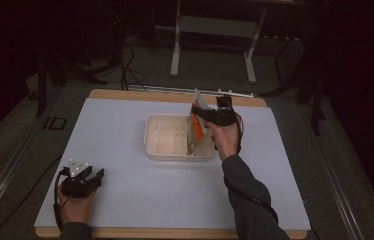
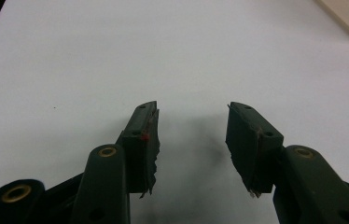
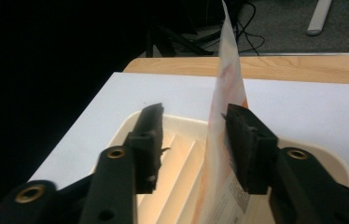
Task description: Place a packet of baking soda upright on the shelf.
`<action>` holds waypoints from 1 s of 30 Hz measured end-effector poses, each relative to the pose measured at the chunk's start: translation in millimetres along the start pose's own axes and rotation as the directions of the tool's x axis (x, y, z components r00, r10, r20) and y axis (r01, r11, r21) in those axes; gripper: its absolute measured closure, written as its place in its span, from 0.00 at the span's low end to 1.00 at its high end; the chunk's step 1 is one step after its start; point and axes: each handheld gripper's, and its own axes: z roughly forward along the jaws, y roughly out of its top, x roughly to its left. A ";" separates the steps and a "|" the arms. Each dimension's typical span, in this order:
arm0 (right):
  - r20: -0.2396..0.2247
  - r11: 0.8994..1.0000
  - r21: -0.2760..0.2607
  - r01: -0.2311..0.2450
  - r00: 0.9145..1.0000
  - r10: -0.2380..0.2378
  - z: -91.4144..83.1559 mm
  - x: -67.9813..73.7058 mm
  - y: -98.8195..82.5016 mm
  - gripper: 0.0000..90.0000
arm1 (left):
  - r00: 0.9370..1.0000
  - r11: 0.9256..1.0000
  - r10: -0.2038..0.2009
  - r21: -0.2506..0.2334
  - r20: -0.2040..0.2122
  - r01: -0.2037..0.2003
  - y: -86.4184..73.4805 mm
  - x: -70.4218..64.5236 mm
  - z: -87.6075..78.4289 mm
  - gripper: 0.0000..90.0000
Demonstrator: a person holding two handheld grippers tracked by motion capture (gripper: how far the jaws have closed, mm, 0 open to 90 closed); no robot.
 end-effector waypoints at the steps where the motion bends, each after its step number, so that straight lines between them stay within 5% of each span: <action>1: -0.009 1.000 0.010 0.007 1.000 -0.007 -2.6 -0.8 -1.4 0.58 | 1.000 1.000 0.000 0.000 -0.001 0.000 0.0 -0.1 0.0 0.59; 18: -0.014 0.987 0.043 0.157 0.988 -0.157 -39.2 11.9 5.1 0.53 | 1.000 1.000 -0.003 -0.009 -0.015 0.003 -0.3 -0.8 -0.4 0.58; 30: -0.038 0.955 0.125 0.269 0.963 -0.266 -70.4 23.2 -5.8 0.52 | 1.000 1.000 -0.003 -0.010 -0.018 0.003 -0.4 -0.8 -0.5 0.58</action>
